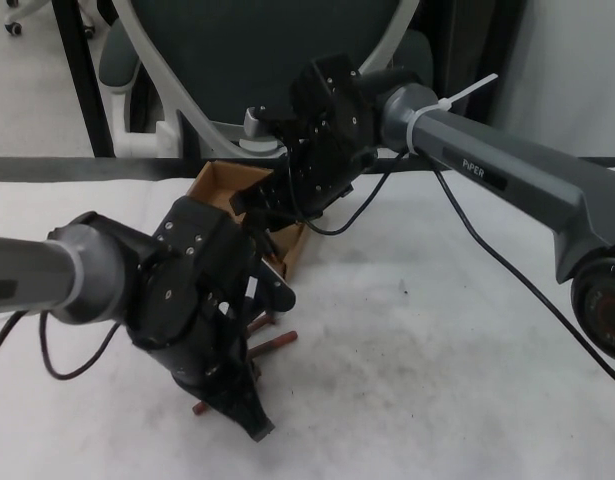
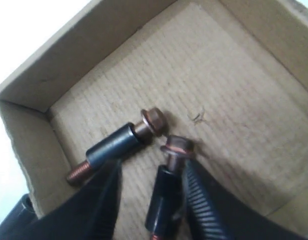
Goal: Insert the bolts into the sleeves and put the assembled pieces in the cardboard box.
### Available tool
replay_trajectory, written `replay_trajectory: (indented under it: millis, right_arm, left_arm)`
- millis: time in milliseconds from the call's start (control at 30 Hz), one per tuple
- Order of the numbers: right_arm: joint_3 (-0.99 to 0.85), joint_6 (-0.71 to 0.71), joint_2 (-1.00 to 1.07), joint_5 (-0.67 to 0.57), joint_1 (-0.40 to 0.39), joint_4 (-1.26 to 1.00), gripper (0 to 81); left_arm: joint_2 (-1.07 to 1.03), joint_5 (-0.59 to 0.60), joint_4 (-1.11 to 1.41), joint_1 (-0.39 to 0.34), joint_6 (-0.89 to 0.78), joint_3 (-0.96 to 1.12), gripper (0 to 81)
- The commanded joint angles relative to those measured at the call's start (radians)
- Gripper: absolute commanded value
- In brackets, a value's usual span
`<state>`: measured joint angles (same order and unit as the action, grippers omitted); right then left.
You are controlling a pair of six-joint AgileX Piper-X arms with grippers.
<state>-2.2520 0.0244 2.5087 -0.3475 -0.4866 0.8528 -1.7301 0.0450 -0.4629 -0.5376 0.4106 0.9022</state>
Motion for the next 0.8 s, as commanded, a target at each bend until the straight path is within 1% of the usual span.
replay_trajectory:
  millis: [0, 233, 467, 633, 767]
  right_arm:
    - [-0.011, -0.001, -0.007, -0.014, 0.000, 0.004, 39.6]
    - [-0.011, -0.001, -0.015, -0.018, -0.001, 0.015, 39.1]
    - [-0.011, -0.062, -0.066, -0.017, -0.003, 0.105, 39.1]
    - [-0.011, -0.108, -0.099, -0.017, -0.017, 0.172, 39.1]
    - [-0.011, -0.112, -0.111, -0.014, -0.036, 0.185, 39.1]
  left_arm:
    - [0.065, -0.052, 0.032, 0.004, 0.006, -0.041, 0.8]
    - [0.218, -0.051, 0.195, 0.004, -0.067, -0.169, 0.8]
    - [0.401, -0.051, 0.437, 0.007, -0.190, -0.336, 0.8]
    - [0.535, -0.054, 0.610, 0.007, -0.242, -0.470, 0.8]
    - [0.641, -0.071, 0.685, 0.007, -0.285, -0.545, 0.8]
